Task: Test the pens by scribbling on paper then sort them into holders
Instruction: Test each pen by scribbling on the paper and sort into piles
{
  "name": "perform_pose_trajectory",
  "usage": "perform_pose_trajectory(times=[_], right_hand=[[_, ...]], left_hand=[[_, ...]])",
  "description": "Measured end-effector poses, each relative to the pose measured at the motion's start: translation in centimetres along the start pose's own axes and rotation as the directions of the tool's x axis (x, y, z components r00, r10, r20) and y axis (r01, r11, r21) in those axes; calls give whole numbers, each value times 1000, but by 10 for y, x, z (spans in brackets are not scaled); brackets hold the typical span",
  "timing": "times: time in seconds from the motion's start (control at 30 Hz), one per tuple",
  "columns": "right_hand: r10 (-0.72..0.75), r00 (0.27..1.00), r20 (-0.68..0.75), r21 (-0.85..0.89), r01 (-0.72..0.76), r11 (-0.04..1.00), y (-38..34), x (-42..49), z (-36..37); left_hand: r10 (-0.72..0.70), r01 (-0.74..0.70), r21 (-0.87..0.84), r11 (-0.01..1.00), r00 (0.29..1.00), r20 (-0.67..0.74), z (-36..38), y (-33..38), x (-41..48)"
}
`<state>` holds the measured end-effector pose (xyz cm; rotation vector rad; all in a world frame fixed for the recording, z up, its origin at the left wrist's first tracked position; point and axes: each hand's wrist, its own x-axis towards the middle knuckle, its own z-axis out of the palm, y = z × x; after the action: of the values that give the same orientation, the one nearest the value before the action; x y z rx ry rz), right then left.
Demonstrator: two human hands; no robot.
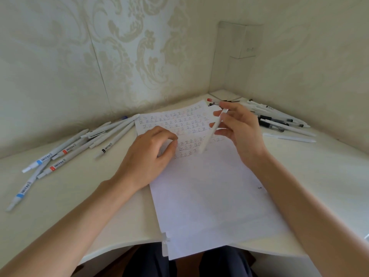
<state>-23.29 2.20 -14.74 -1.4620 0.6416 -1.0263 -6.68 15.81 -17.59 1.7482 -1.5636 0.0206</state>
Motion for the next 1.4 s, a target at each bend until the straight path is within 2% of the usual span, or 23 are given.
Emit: perform_pose_trajectory(times=[0.07,0.13,0.23,0.33,0.47,0.63,0.77,0.87,0.97,1.03,1.1,1.2,1.27,1.33,1.4], right_hand=[[30,999,17,16,-30,999,1,-2,3],[75,994,77,40,-79,996,2,-5,7],[116,971,211,38,-127,991,0,-12,15],[118,953,280,20,-129,992,1,-16,21],[98,962,254,8,-103,995,0,-15,21],[44,970,240,-39,-36,999,2,-14,23],[40,979,202,-91,-22,996,3,-10,16],[27,985,168,-146,-2,989,7,-8,12],[8,992,124,-219,19,976,9,-6,11],[13,996,84,-307,14,952,8,-5,10],[6,1000,16,-464,2,886,7,-3,5],[-127,981,-147,-773,-34,633,3,5,-13],[-157,960,-231,-865,-128,486,0,9,-29],[-88,955,-284,-918,-245,311,2,13,-45],[6,937,-350,-924,-346,165,6,13,-57]], left_hand=[[19,-13,-101,995,998,55,-2,4,-1],[61,-18,-226,974,981,185,-4,11,-3],[180,-96,-276,956,937,298,-2,19,-7],[251,-168,-286,943,925,285,3,16,-6],[274,-207,-266,941,930,245,5,11,-5],[235,-191,-215,958,951,200,0,8,-2],[4,-8,-60,998,997,-73,-15,-7,5],[-163,226,189,956,940,-300,-27,-24,7],[-367,483,396,781,868,-333,-34,-35,7],[-409,512,417,751,857,-315,-32,-36,5],[-310,399,394,828,911,-271,-25,-32,4],[-84,115,288,951,990,-117,-10,-17,4],[24,-22,220,975,1000,-3,-2,-6,2],[77,-97,212,973,992,101,6,0,-1],[26,-76,221,972,976,218,10,0,-3]])
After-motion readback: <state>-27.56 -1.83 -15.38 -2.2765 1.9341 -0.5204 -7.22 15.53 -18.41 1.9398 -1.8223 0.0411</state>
